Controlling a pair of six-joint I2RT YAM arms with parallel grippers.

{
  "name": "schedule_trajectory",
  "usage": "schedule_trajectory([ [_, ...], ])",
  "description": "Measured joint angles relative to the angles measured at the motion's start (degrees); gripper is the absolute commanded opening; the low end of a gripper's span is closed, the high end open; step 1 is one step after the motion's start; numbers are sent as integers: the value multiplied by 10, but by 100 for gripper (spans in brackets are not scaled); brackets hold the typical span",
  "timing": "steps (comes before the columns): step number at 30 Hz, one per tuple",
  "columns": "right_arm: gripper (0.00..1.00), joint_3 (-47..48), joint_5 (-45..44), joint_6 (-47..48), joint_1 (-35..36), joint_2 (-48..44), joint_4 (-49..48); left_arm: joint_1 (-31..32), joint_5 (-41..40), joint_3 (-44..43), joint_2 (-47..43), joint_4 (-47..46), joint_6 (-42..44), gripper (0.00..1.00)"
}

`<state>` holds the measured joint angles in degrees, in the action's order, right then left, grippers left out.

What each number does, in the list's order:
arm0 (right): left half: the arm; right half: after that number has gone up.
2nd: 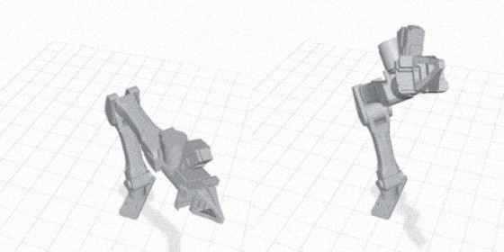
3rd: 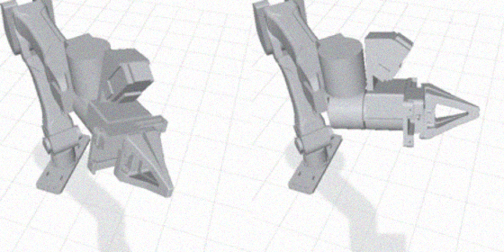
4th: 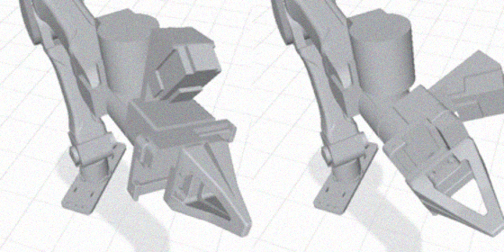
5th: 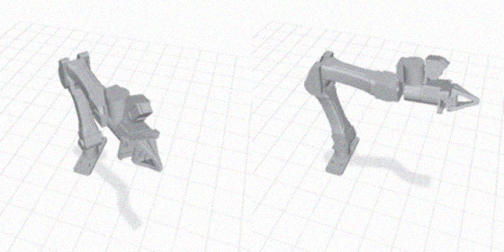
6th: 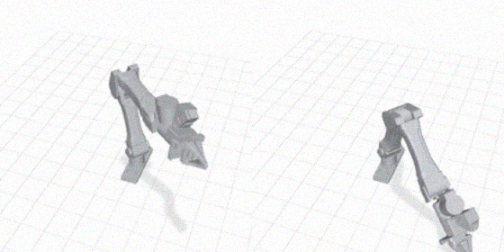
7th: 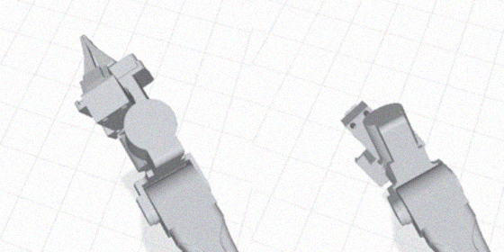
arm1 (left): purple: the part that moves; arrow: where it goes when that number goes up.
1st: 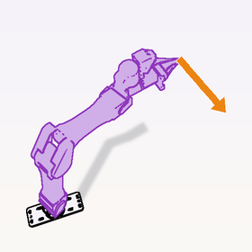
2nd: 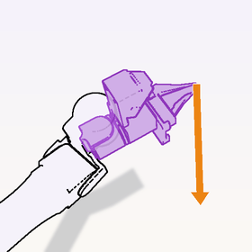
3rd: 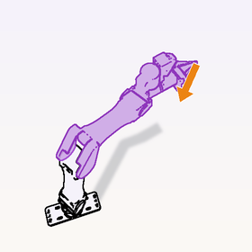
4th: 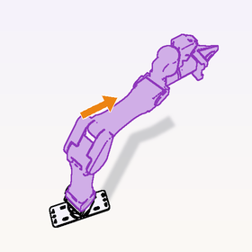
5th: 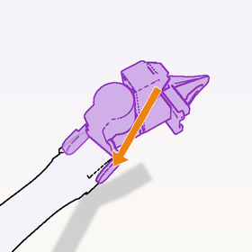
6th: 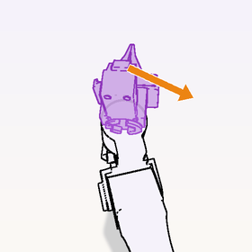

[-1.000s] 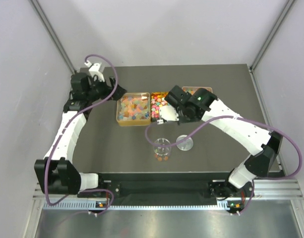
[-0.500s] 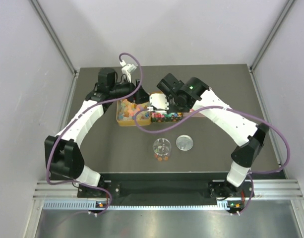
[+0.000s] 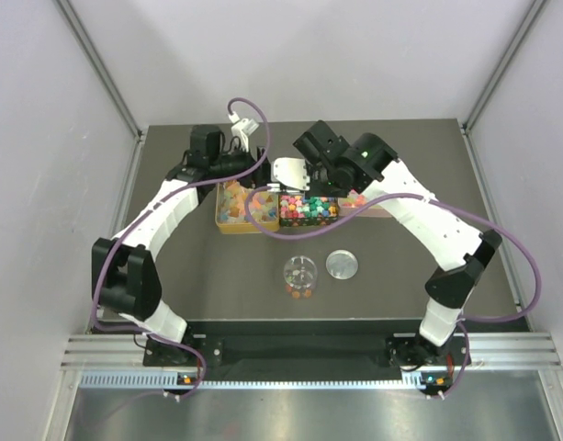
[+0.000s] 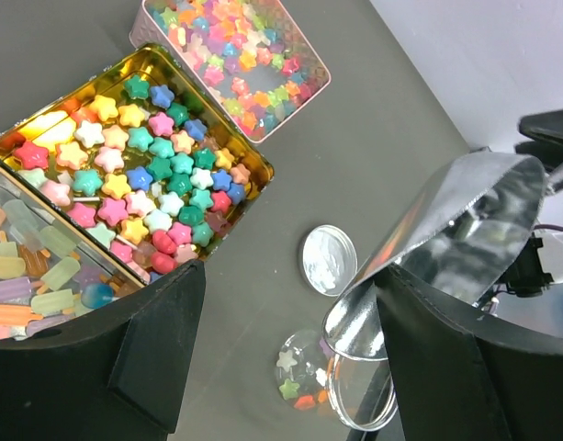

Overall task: Pack the candies
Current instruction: Scoop the fake candies from the storage box.

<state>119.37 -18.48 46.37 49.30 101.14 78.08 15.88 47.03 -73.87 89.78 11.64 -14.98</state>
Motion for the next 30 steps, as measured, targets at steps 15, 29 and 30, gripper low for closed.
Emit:
schedule_trajectory([
  [15, 0, 79, 120, -1, 0, -11, -2, 15, 1, -56, 57, 12, 7, 78],
  [29, 0, 116, 156, -29, -11, 9, -4, 15, -48, -76, 67, 43, 38, 82],
  [30, 0, 111, 154, -30, -17, 9, -8, 14, -66, -83, 68, 51, 44, 82],
])
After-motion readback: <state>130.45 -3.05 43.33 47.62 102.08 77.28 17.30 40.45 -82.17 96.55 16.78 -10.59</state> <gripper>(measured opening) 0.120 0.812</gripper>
